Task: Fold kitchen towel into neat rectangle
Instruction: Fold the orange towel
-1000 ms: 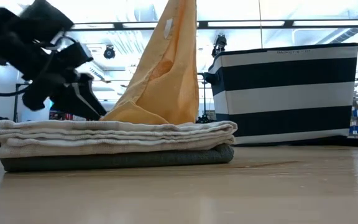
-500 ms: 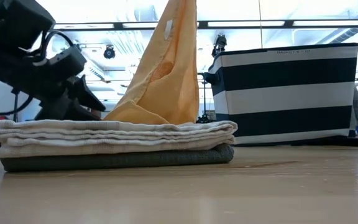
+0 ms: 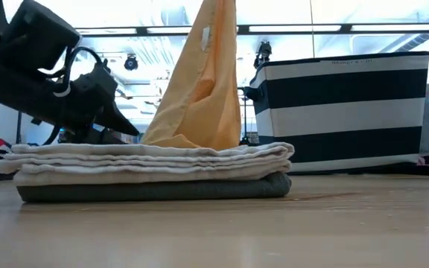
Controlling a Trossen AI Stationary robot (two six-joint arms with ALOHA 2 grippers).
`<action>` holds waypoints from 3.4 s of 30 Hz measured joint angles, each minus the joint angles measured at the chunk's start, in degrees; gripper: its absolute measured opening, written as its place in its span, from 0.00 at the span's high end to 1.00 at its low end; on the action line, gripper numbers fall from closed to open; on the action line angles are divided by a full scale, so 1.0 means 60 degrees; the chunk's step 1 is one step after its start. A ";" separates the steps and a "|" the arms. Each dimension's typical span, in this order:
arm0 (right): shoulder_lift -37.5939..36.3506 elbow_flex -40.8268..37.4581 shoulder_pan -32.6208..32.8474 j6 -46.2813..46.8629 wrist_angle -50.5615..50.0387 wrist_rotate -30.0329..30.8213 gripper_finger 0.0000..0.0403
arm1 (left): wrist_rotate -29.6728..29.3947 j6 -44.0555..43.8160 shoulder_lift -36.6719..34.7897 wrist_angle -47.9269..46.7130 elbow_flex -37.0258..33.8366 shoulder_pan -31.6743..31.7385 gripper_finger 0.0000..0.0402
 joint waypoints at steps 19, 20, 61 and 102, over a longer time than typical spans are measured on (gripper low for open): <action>0.0000 -0.0047 0.0004 0.0284 -0.0101 -0.0660 1.00 | 0.1500 0.0453 0.1824 0.0188 0.1803 0.1091 0.57; 0.0000 -0.0047 0.0004 0.0286 -0.0136 -0.0661 1.00 | 0.1521 0.0474 0.1898 0.0164 0.1983 0.1091 0.57; 0.0000 -0.0055 -0.0018 0.0863 -0.0487 -0.0729 1.00 | 0.8330 -0.5973 0.0910 -0.4294 0.2598 0.0067 0.62; 0.0000 -0.0051 -0.0018 0.1093 -0.0852 -0.0672 1.00 | 1.2033 -0.1674 0.4926 -0.6875 0.9454 0.2520 0.62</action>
